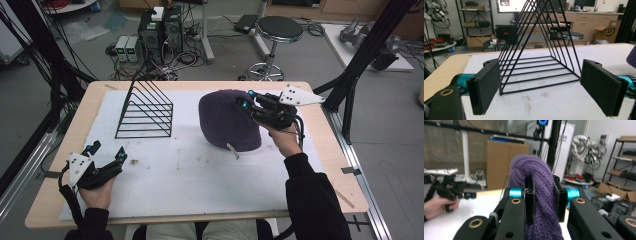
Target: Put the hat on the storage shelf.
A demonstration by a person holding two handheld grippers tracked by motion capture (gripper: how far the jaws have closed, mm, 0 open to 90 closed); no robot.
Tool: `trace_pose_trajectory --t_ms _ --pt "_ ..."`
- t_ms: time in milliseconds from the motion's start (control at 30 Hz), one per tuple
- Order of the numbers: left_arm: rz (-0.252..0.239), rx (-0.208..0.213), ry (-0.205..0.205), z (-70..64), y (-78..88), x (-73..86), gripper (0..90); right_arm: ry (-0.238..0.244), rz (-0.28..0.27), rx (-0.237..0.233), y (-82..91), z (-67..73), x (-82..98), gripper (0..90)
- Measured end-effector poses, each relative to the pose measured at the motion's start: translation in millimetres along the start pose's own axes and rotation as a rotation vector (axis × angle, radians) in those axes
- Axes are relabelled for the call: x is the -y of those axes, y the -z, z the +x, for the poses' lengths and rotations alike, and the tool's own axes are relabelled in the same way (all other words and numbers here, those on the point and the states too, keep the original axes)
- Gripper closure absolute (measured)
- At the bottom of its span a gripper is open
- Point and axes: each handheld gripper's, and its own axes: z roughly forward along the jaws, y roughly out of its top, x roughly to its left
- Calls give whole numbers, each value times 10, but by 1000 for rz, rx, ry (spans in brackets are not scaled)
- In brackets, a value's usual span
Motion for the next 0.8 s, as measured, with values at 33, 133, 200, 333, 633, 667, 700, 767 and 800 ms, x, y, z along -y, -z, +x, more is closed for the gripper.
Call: trace_pose_trajectory --t_ms 33,133,200,333,633,667,700,767,800 --pt "3 0 2 0 -3 0 169 -2 -11 1 -4 5 -12 771" --pt "6 7 1 -8 -7 -5 170 -3 -27 -6 -25 13 -46 774" --pt "4 9 -3 -18 -10 -10 170 -5 -34 -10 -40 19 -75 775" --pt "-2 25 -13 -38 -22 -31 170 -14 -47 -14 -66 38 -134 775" --pt "-37 170 29 -69 -72 -179 166 -29 -55 -16 -148 54 -301 775" --pt "-37 191 39 -69 -83 -191 165 -27 -54 -16 -155 56 -321 775" --pt "-36 208 44 -73 -95 -204 162 -26 -52 -17 -162 58 -342 775" --pt "-34 229 43 -84 -112 -228 161 -24 -59 -19 -175 61 -379 775" --pt "-36 243 45 -90 -118 -241 160 -26 -62 -20 -181 66 -397 775"
